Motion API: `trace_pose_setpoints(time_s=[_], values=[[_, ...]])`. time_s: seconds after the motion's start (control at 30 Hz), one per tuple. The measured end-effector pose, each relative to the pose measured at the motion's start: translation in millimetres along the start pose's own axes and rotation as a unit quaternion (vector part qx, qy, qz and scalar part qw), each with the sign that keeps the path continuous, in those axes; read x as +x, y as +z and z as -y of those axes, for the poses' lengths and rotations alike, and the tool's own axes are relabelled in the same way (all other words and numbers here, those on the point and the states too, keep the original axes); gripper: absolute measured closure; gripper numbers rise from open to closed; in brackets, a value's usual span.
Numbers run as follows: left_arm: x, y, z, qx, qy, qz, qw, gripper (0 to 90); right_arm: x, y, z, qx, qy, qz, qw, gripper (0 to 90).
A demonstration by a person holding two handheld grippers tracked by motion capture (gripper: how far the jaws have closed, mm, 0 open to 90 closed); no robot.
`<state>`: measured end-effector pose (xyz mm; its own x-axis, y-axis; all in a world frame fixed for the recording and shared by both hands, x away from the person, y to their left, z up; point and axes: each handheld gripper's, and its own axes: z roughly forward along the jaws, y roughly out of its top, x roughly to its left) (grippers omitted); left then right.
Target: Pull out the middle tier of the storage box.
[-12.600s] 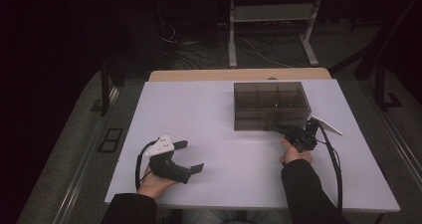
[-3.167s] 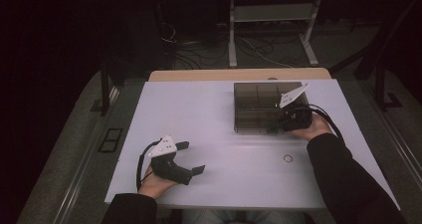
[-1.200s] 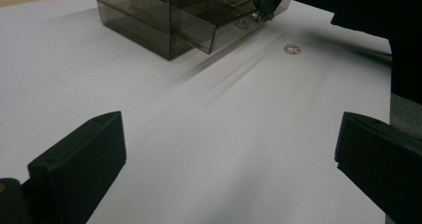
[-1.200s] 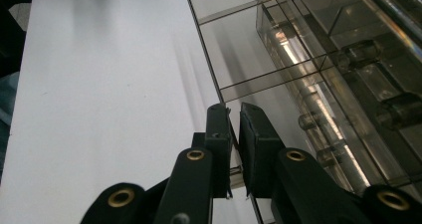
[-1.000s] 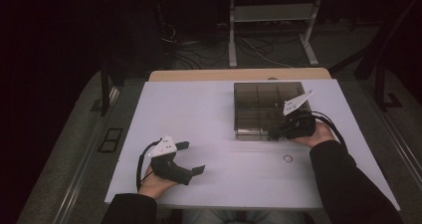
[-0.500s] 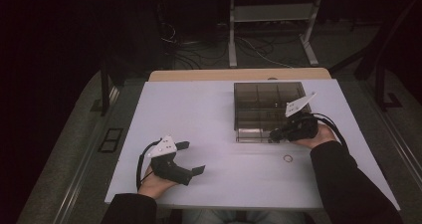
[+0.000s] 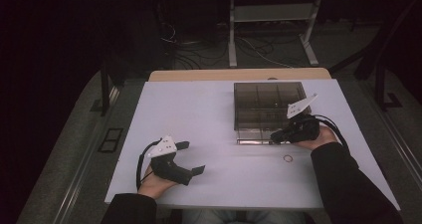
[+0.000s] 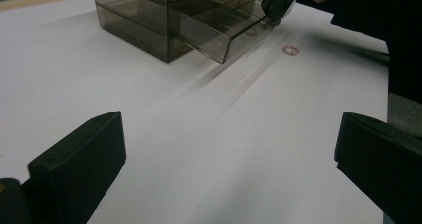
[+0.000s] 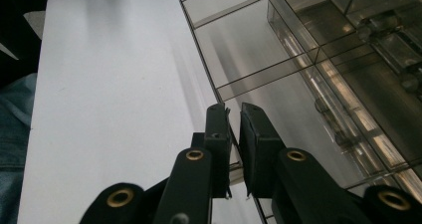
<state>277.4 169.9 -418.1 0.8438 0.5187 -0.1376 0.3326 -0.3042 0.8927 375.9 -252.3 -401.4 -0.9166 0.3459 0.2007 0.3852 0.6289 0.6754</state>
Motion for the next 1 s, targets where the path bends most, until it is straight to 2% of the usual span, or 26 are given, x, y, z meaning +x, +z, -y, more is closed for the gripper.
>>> trace_pose_setpoints(time_s=[0.6,0.93,1.0], values=[[0.1,0.0,0.0,0.001,0.001,0.0,1.0,0.0,2.8,0.4,2.3,-0.002,0.004,-0.011,0.9999,81.9],[0.0,0.3,0.0,0.001,0.0,0.001,1.0,0.0,4.0,2.3,2.1,0.009,0.002,-0.016,0.9998,81.6],[0.1,0.3,0.0,0.001,0.0,0.001,1.0,0.0,4.3,2.0,2.1,0.009,0.002,-0.014,0.9999,78.7]])
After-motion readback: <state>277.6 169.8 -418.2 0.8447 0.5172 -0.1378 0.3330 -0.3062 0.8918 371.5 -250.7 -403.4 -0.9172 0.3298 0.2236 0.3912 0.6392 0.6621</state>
